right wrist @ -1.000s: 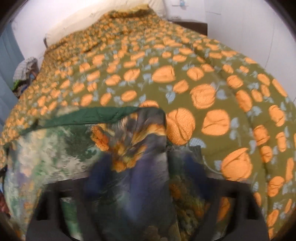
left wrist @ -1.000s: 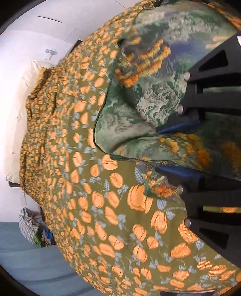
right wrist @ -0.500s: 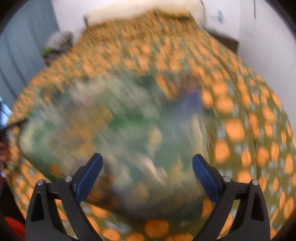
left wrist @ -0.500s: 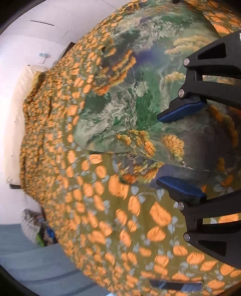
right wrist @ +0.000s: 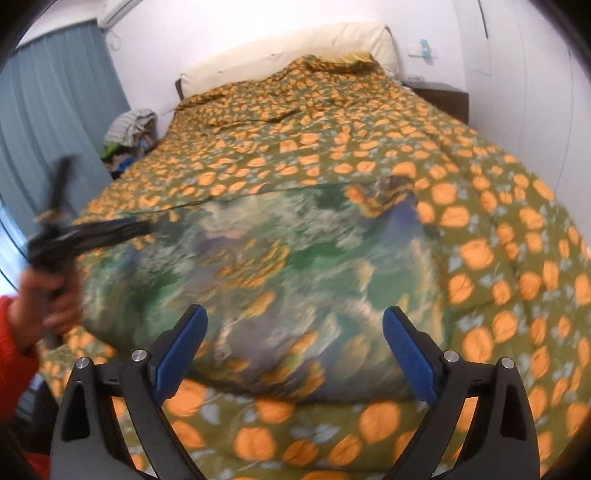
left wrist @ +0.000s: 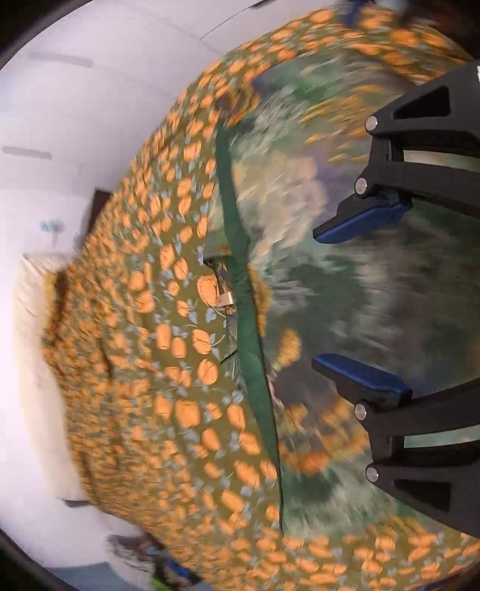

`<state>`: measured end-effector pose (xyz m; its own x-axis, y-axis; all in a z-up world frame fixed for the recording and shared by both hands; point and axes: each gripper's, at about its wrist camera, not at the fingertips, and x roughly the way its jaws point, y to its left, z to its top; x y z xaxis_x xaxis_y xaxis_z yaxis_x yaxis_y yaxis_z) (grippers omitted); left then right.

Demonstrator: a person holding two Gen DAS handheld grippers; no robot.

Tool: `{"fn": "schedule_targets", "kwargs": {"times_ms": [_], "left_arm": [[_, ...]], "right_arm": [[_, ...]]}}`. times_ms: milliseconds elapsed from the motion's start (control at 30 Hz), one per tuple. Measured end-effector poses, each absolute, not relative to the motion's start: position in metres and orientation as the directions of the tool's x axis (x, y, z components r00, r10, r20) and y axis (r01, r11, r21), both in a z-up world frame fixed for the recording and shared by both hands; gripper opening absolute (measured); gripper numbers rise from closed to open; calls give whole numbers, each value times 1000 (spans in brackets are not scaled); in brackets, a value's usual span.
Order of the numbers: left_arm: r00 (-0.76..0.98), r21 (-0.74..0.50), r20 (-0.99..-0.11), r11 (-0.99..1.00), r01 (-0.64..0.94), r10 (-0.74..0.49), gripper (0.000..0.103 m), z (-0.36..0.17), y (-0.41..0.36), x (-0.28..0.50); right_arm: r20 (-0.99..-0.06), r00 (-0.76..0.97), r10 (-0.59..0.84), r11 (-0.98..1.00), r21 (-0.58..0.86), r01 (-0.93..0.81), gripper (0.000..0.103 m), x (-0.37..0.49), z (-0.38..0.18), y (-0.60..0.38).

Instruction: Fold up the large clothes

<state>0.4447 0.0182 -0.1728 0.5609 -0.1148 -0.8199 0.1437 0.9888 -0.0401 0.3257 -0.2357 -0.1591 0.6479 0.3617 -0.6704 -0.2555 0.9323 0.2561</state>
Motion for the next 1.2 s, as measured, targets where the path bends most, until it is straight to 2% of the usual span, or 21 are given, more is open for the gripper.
{"fn": "schedule_targets", "kwargs": {"times_ms": [67, 133, 233, 433, 700, 833, 1067, 1200], "left_arm": [[521, -44, -847, 991, 129, -105, 63, -191, 11, 461], [501, 8, -862, 986, 164, -76, 63, -206, -3, 455], [522, 79, -851, 970, 232, -55, 63, -216, -11, 420], [561, 140, -827, 949, 281, -44, 63, -222, -18, 350], [563, 121, -825, 956, 268, -53, 63, -230, -23, 310], [564, 156, -825, 947, 281, -31, 63, -236, -29, 292], [541, 158, -840, 971, 178, 37, 63, -226, -28, 266], [516, 125, -855, 987, 106, 53, 65, -246, -33, 240]], "right_arm": [[-673, 635, 379, 925, 276, -260, 96, 311, -162, -235], [-679, 630, 377, 926, 268, -265, 96, 299, -166, -237], [-690, 633, 352, 936, 245, -254, 96, 287, -171, -247], [-704, 621, 345, 937, 296, -185, 96, 282, -188, -272], [-709, 621, 335, 937, 322, -137, 96, 274, -195, -279], [-718, 617, 322, 942, 310, -132, 97, 273, -195, -278], [-716, 631, 297, 951, 280, -130, 98, 271, -192, -272], [-739, 644, 199, 974, 222, -46, 100, 272, -204, -276]]}}
